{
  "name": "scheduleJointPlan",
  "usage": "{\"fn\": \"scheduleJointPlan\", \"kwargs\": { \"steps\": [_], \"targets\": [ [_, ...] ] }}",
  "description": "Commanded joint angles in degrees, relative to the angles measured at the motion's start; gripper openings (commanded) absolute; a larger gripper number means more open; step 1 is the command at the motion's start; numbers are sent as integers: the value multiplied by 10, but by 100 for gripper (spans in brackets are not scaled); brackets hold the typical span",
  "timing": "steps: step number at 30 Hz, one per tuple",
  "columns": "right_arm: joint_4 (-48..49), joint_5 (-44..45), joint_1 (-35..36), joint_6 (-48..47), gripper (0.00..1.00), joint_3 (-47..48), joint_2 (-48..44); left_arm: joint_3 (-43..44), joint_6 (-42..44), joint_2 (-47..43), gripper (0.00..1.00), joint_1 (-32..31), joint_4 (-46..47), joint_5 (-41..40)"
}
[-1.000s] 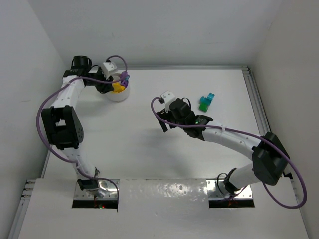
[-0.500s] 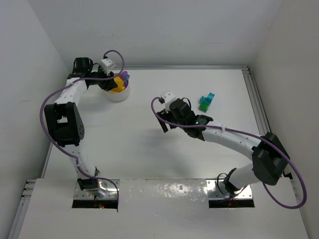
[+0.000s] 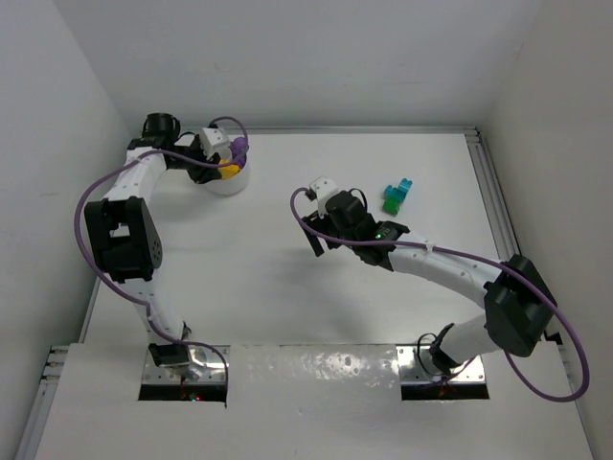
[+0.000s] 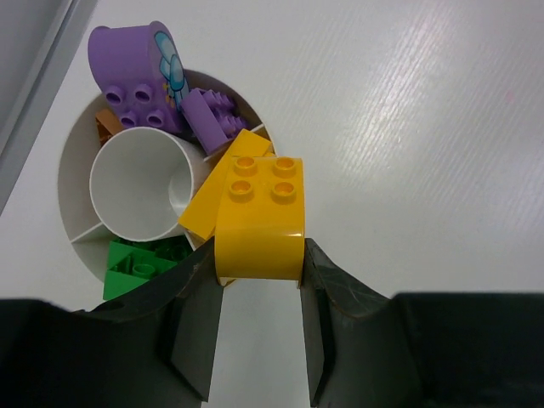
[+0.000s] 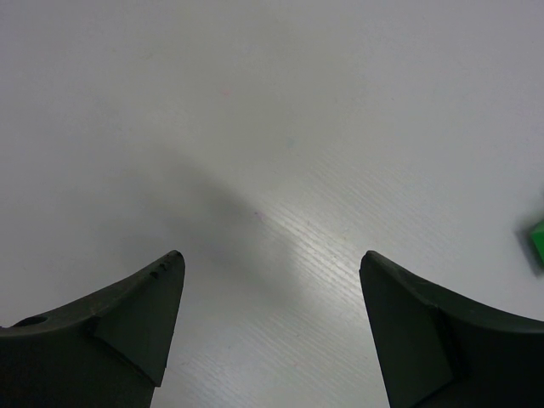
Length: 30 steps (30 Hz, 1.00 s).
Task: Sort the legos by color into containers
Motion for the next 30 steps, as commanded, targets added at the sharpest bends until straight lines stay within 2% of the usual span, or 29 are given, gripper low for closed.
{"fn": "scheduleJointPlan", "kwargs": {
  "steps": [1,5,9,14,23,30],
  "targets": [
    [17,-5,0,9,82,14,-1,16,62,-18,0,3,-17,-13],
    [10,-3,-1,7,82,16,-2,10,46,-20,0,3,2,5],
    [4,2,-1,5,82,16,-4,8,46,-8,0,2,8,-37],
    [6,3,0,5,82,13,-5,10,97,0,0,2,-28,-41],
    [8,1,-1,5,82,17,-2,5,63,14,0,-2,2,-62],
    [1,3,-1,4,82,17,-3,3,55,-5,0,-2,2,-14]
  ]
}}
